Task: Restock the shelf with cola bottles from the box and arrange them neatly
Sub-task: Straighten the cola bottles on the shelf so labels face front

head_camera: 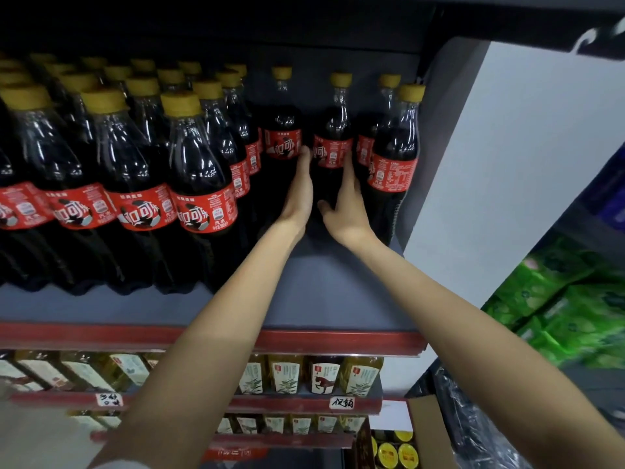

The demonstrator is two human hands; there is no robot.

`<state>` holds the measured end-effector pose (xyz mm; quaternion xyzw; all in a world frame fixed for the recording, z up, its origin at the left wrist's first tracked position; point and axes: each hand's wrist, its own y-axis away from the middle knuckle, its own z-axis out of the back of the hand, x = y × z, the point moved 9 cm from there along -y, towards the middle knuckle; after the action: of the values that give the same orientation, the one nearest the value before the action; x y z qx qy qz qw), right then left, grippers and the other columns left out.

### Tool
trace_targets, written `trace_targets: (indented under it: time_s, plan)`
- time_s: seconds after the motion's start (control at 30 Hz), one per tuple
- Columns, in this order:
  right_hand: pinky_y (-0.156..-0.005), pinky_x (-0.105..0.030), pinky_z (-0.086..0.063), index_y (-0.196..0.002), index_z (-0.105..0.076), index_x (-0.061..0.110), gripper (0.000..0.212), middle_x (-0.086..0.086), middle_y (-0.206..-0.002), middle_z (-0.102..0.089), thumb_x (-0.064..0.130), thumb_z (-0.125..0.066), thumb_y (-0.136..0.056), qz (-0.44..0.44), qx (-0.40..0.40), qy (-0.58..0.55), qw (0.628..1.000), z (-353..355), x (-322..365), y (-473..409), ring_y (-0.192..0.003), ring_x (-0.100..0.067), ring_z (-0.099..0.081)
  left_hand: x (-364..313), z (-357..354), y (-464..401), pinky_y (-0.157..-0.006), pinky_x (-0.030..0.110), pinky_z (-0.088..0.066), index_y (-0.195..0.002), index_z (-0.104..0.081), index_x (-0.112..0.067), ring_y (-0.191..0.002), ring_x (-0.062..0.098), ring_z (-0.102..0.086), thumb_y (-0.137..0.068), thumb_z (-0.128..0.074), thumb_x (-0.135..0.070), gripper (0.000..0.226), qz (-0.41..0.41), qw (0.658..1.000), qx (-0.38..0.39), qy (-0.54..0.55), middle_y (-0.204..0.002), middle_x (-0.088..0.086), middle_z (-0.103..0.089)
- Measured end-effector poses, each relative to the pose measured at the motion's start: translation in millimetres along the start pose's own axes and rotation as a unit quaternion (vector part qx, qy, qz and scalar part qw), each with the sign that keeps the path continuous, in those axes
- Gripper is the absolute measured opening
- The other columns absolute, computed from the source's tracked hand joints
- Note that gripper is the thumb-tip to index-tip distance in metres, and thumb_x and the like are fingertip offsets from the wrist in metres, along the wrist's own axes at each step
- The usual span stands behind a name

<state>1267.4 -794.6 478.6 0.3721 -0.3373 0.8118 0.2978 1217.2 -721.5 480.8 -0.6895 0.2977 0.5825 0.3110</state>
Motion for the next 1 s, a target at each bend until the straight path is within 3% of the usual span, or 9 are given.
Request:
trace_targets:
  time_s: [0.07,0.13,0.2,0.3,0.43,0.53,0.87,1.0]
  plan:
    - [-0.104,-0.013,-0.019,-0.154,0.002,0.017,0.095,-0.011,-0.159,-0.019,-0.002,-0.062,-0.086,0.023,0.0,-0.004,1.0,2.6,2.3,4.0,-0.144,-0.021,-0.025,2.4,10.5,15.4,-0.118,0.044,-0.019,-0.147,-0.032,-0.029,-0.141,0.017,-0.028,-0.1,-0.015,-0.053,0.055,0.0,0.999,-0.033,-0.008,-0.155,-0.001,-0.029]
    - [-0.113,-0.029,-0.029,-0.154,-0.001,0.02,0.098,-0.009,-0.155,-0.03,0.003,-0.067,-0.084,0.045,0.005,-0.01,0.999,3.7,6.3,6.6,-0.141,-0.022,-0.033,3.2,21.3,32.1,-0.117,0.044,-0.023,-0.144,-0.036,-0.033,-0.138,0.018,-0.034,-0.101,-0.015,-0.052,0.051,-0.015,0.998,-0.053,-0.022,-0.153,-0.002,-0.033]
    - [-0.109,-0.041,-0.039,-0.154,-0.005,0.025,0.099,-0.006,-0.15,-0.04,0.009,-0.072,-0.083,0.055,0.011,-0.002,0.998,3.4,9.8,7.2,-0.135,-0.023,-0.042,3.2,30.2,47.2,-0.116,0.043,-0.026,-0.14,-0.04,-0.039,-0.134,0.014,-0.04,-0.099,-0.02,-0.055,0.048,-0.036,0.997,-0.061,-0.038,-0.151,-0.006,-0.036]
    - [-0.104,-0.035,-0.044,-0.153,-0.012,0.027,0.099,-0.005,-0.143,-0.049,0.013,-0.077,-0.079,0.062,0.013,-0.004,0.998,1.3,17.6,5.9,-0.127,-0.018,-0.049,4.6,41.2,60.9,-0.115,0.039,-0.028,-0.137,-0.043,-0.042,-0.132,0.01,-0.041,-0.098,-0.028,-0.052,0.043,-0.033,0.996,-0.079,-0.02,-0.149,-0.012,-0.035]
    - [-0.096,-0.029,-0.048,-0.152,-0.017,0.029,0.094,-0.005,-0.137,-0.052,0.01,-0.076,-0.08,0.07,0.029,-0.029,0.997,-9.4,25.4,2.9,-0.111,-0.011,-0.054,10.3,47.5,73.8,-0.111,0.032,-0.029,-0.143,-0.039,-0.032,-0.139,0.008,-0.031,-0.102,-0.028,-0.038,0.043,-0.028,0.994,-0.097,0.031,-0.153,-0.012,-0.028]
    - [-0.094,-0.029,-0.049,-0.152,-0.018,0.028,0.093,-0.002,-0.137,-0.053,0.01,-0.075,-0.081,0.088,0.03,-0.026,0.995,-18.4,29.3,0.2,-0.105,-0.005,-0.051,13.1,51.7,74.0,-0.117,0.036,-0.024,-0.144,-0.037,-0.03,-0.14,0.006,-0.029,-0.102,-0.031,-0.038,0.044,-0.026,0.992,-0.117,0.041,-0.153,-0.012,-0.029]
    - [-0.096,-0.013,-0.033,-0.153,-0.014,0.025,0.093,-0.003,-0.148,-0.044,0.011,-0.073,-0.083,0.111,0.016,-0.014,0.994,-27.5,33.2,-6.6,-0.134,-0.018,-0.043,15.0,53.5,65.7,-0.119,0.041,-0.02,-0.146,-0.033,-0.033,-0.141,0.007,-0.025,-0.102,-0.032,-0.041,0.045,-0.02,0.989,-0.129,0.065,-0.155,-0.011,-0.027]
    - [-0.104,-0.024,-0.035,-0.153,-0.01,0.022,0.095,-0.006,-0.152,-0.039,0.009,-0.073,-0.082,0.111,0.037,0.004,0.993,-31.0,34.3,-4.5,-0.136,-0.021,-0.04,13.6,51.7,67.3,-0.119,0.04,-0.021,-0.146,-0.032,-0.033,-0.141,0.007,-0.026,-0.102,-0.033,-0.039,0.044,-0.023,0.99,-0.125,0.067,-0.154,-0.01,-0.028]
